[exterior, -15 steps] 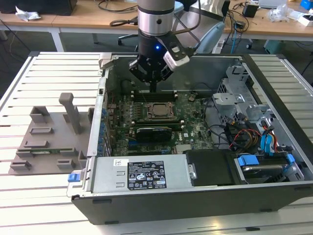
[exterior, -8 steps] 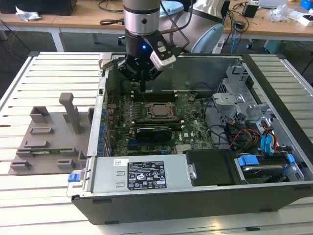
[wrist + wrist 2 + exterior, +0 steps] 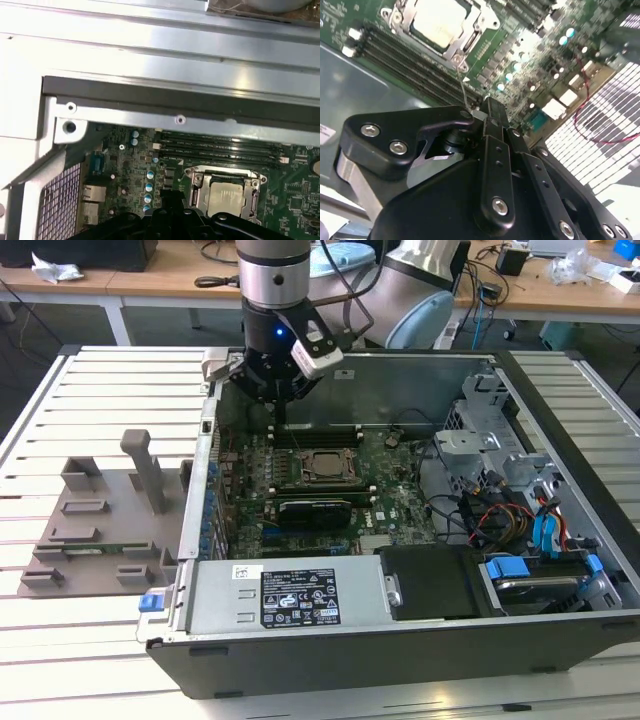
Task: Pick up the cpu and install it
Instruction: 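Install the first cpu locking lever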
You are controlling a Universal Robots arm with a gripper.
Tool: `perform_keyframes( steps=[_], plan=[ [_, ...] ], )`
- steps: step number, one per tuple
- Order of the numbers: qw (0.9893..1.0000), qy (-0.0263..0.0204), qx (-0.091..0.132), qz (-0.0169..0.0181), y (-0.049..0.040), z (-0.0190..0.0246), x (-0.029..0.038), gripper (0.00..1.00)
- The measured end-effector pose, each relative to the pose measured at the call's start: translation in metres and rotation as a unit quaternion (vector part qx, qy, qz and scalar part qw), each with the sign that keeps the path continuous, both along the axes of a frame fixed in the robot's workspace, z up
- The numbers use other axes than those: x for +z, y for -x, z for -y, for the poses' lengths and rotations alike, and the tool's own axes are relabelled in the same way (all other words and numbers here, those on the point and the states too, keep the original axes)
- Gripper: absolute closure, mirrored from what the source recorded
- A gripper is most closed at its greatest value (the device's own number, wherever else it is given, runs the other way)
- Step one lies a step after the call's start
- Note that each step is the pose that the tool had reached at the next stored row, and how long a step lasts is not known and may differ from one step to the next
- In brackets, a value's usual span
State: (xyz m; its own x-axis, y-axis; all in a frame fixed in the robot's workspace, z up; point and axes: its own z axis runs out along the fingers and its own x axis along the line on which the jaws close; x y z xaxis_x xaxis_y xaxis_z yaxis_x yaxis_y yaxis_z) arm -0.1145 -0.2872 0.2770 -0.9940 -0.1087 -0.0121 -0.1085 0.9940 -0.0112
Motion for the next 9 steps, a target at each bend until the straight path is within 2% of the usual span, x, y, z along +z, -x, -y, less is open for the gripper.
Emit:
perform_keyframes(
  steps=[1, 4, 9],
  plan=[
    [1.0, 0.0, 0.0, 0.0, 0.0009, -0.0035, -0.0017, 0.89],
    [1.0, -0.0001, 0.0, 0.0001, 0.0012, -0.0072, -0.008, 0.89],
    [1.0, 0.0, 0.0, -0.0001, -0.0003, -0.0078, -0.0125, 0.89]
  ],
)
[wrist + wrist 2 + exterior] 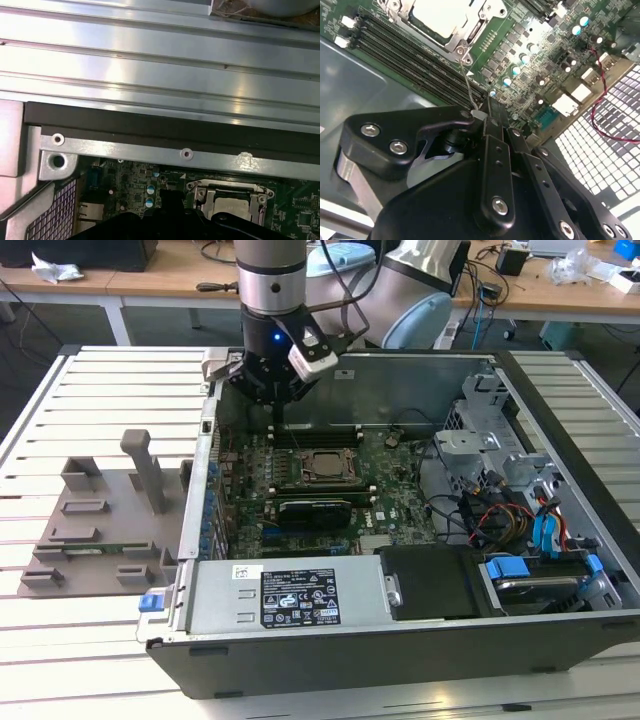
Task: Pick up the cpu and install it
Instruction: 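Install the first cpu locking lever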
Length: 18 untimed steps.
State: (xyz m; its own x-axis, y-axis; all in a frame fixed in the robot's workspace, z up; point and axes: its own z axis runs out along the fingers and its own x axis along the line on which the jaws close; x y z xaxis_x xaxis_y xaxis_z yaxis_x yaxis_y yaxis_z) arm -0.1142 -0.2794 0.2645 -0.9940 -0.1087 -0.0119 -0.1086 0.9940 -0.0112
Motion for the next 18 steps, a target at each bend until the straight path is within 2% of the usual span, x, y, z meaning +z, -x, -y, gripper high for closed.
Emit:
perform_keyframes(
  steps=[6, 18],
  plan=[
    [1.0, 0.0, 0.0, 0.0001, -0.008, 0.0, -0.0002, 0.89],
    [1.0, 0.0, 0.0, -0.0005, -0.0322, 0.0, -0.0007, 0.89]
  ],
)
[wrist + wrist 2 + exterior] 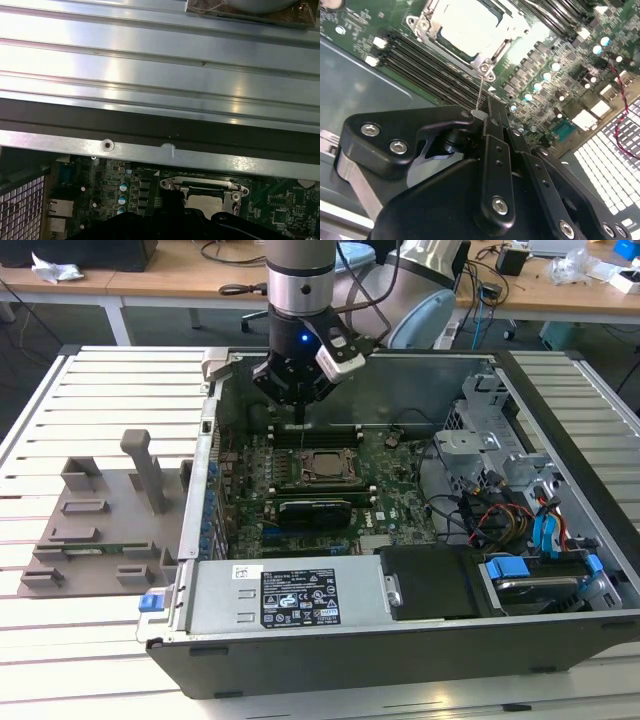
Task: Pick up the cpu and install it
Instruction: 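Install the first cpu locking lever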
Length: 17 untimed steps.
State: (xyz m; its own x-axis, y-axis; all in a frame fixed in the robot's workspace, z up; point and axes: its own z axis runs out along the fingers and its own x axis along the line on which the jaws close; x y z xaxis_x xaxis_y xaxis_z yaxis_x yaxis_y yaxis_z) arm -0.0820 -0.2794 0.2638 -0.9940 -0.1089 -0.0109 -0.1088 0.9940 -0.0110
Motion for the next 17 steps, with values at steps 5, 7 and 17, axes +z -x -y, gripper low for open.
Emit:
perform_keyframes(
  steps=[5, 7, 17],
  plan=[
    [1.0, 0.0, 0.0, -0.0008, -0.0105, 0.0, -0.0002, 0.89],
    [1.0, 0.0, 0.0, -0.0011, -0.0148, 0.0, -0.0003, 0.89],
    [1.0, 0.0, 0.0, -0.0018, -0.0228, 0.0, -0.0017, 0.89]
  ],
)
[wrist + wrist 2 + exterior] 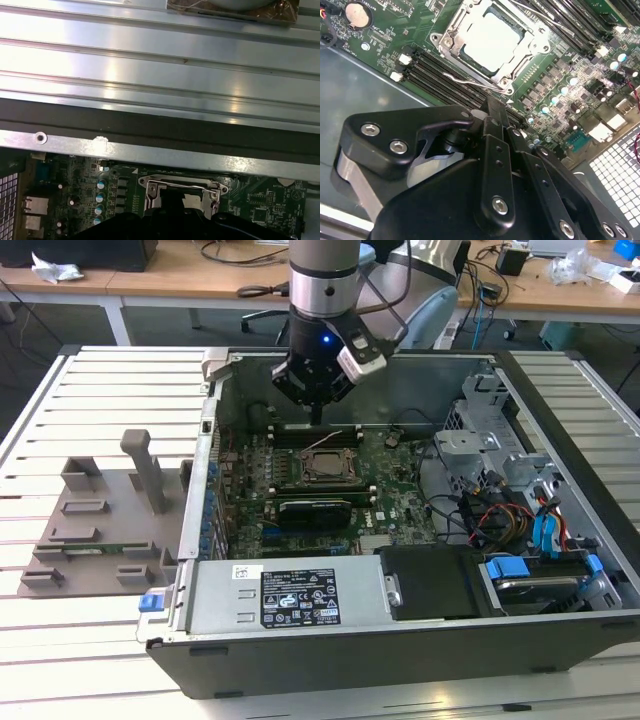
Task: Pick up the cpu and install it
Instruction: 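Install the first cpu locking lever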
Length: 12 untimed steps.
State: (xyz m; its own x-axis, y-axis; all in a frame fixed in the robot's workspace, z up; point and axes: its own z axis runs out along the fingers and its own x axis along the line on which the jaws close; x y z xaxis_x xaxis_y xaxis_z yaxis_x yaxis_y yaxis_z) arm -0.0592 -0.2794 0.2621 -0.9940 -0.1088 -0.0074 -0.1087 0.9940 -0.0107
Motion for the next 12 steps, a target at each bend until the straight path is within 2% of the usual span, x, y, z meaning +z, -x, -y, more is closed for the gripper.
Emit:
perform_keyframes(
  steps=[12],
  plan=[
    [1.0, -0.0034, 0.0, -0.0001, -0.0031, 0.0, -0.0134, 0.89]
  ],
)
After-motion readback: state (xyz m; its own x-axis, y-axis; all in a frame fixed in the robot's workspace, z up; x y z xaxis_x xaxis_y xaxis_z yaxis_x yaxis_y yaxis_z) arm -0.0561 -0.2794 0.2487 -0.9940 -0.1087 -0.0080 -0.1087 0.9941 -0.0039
